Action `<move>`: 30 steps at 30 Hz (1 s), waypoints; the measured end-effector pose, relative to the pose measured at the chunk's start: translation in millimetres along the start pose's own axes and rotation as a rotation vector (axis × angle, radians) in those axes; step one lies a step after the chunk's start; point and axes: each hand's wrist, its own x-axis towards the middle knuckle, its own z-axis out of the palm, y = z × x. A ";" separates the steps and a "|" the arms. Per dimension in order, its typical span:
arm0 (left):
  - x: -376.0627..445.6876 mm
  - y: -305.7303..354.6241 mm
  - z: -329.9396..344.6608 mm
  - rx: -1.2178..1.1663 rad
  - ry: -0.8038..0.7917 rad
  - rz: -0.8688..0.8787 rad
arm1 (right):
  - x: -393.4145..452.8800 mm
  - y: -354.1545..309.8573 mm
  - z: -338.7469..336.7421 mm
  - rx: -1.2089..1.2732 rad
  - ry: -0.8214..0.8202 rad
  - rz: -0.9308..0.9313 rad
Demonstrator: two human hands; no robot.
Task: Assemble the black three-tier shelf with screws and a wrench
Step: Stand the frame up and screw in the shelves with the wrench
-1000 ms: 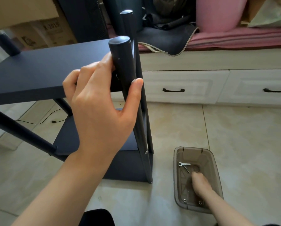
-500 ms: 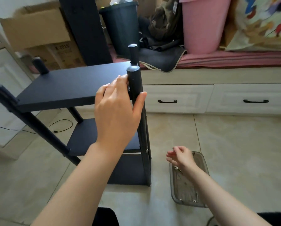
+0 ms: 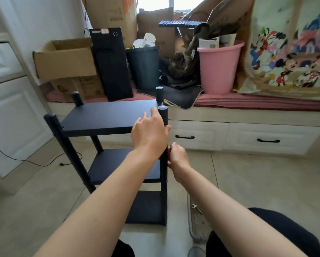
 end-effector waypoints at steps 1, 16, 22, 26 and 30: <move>-0.5 -2.0 -1.3 -0.003 0.010 0.000 | -0.8 0.7 5.2 -0.008 0.005 -0.005; 32.4 -136.6 -78.7 -0.216 0.352 -0.341 | 3.1 -58.3 159.3 -0.157 -0.200 -0.169; 13.8 -191.8 -100.8 -0.350 0.483 -0.461 | -9.3 -58.0 210.0 -0.217 -0.353 -0.255; -4.1 -215.9 -101.9 -0.413 0.511 -0.509 | -14.1 -51.5 224.7 -0.288 -0.432 -0.299; -18.9 -239.5 -94.7 -0.549 0.496 -0.564 | -12.7 -40.8 224.6 -0.378 -0.492 -0.356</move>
